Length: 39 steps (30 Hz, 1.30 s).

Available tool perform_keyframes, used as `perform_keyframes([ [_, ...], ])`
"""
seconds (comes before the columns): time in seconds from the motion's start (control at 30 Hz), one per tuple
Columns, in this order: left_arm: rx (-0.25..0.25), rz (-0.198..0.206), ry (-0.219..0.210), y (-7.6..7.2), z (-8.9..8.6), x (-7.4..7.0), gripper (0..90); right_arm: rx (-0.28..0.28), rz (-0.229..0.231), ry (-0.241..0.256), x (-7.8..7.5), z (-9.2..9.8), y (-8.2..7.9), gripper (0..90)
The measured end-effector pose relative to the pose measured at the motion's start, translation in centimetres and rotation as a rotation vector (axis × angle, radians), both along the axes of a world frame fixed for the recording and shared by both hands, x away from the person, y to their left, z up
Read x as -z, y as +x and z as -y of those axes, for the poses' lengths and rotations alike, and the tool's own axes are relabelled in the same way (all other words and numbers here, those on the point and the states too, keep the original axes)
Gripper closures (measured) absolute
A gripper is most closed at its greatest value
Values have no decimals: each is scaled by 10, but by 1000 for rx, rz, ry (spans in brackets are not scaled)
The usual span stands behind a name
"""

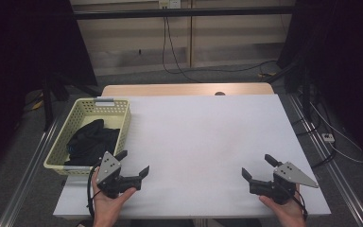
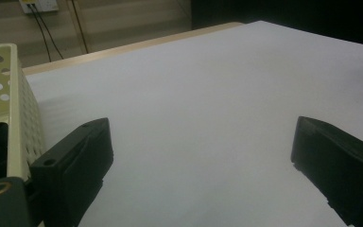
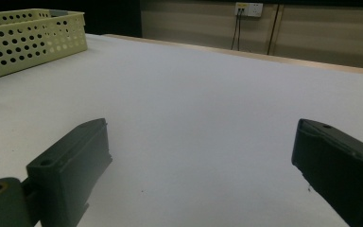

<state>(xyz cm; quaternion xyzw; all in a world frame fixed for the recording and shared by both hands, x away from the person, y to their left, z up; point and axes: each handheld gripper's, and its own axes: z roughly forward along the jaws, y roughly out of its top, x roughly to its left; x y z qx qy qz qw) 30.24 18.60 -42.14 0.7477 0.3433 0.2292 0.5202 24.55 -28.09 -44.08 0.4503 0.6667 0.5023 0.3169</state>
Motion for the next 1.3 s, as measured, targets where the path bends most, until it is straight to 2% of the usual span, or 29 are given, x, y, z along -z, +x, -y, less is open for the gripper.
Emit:
perform_keyframes([
  [0.5,3,-14,3,0,1,-2,65,-7,-9,5,0,0,0,51],
  [0.77,1,-3,8,-1,0,-5,72,-10,-13,10,0,0,0,51],
  [0.93,8,-17,10,0,2,-6,74,-9,-15,13,0,0,0,51],
  [1.13,17,-10,7,-1,3,-10,74,-12,-16,14,1,0,0,50],
  [1.3,24,5,22,-2,2,-17,74,-10,-15,16,0,0,0,50],
])
